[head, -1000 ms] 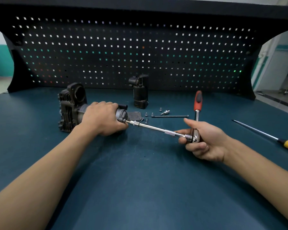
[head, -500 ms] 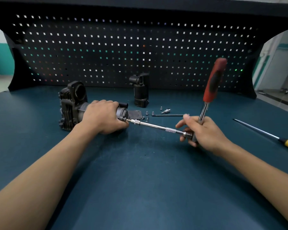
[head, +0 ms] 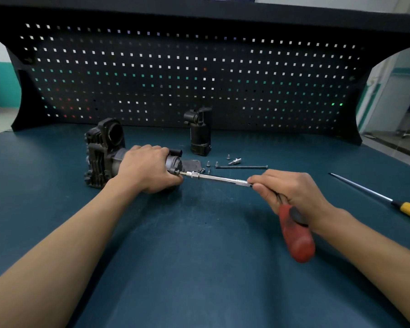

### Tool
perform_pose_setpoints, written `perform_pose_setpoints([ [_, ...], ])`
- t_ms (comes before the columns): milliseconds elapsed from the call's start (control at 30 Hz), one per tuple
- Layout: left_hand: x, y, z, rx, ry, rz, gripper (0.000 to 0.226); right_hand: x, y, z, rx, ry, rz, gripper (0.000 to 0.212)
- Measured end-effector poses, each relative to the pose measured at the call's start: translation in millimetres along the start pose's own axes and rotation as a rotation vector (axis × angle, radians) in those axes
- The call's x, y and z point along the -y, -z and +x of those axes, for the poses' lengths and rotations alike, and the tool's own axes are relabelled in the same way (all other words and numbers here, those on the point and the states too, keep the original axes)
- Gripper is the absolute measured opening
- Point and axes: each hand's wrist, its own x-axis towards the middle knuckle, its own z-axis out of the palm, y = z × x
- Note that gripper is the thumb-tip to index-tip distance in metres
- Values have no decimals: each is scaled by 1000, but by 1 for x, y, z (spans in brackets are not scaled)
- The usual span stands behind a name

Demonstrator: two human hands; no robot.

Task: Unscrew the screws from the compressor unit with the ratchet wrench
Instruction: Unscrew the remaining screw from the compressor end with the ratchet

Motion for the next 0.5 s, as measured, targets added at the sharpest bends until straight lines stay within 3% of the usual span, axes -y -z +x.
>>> perform_pose_setpoints([
  [267, 1, -3, 1, -12, 8, 3, 50, -1, -4, 0, -31, 60, -127, 17],
  [367, 0, -2, 1, -5, 4, 0, 47, 4, -5, -4, 93, -219, 16, 18],
  [433, -1, -2, 1, 2, 3, -3, 46, 5, -7, -6, 268, -467, 233, 22],
  [500, -1, -1, 2, 4, 3, -3, 47, 6, -9, -4, 361, -596, 435, 31],
])
